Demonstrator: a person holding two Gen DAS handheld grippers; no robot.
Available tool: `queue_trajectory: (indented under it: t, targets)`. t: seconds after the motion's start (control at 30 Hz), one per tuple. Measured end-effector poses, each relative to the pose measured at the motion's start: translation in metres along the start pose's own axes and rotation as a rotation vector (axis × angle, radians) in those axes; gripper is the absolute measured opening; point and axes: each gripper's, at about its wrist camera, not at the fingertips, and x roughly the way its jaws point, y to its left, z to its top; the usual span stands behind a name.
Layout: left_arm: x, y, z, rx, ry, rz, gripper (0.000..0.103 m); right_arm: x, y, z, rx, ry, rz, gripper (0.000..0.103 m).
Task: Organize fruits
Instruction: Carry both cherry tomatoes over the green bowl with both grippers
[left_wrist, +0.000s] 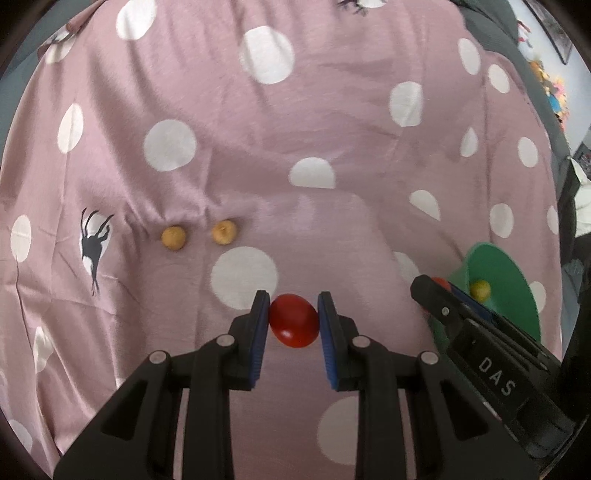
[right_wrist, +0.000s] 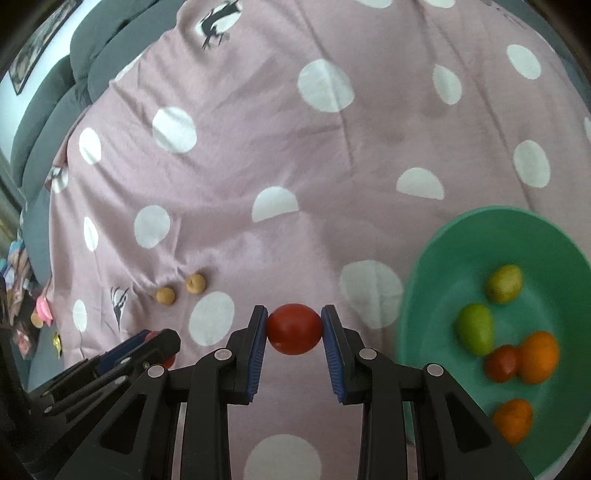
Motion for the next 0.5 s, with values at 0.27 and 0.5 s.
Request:
queue_trajectory:
  t: [0.27,0.5]
  targets:
    - [-0.004,-0.026,-0.005,0.06,-0.002,-0.028,0.026,-0.019,-0.018,0.004,0.04,-0.044,-0.025,0.032]
    - [-0.007,-0.049,-0.01,0.113,-0.006,-0.059,0.026,-0.034,-0.035,0.006,0.07,-0.077,-0.056,0.032]
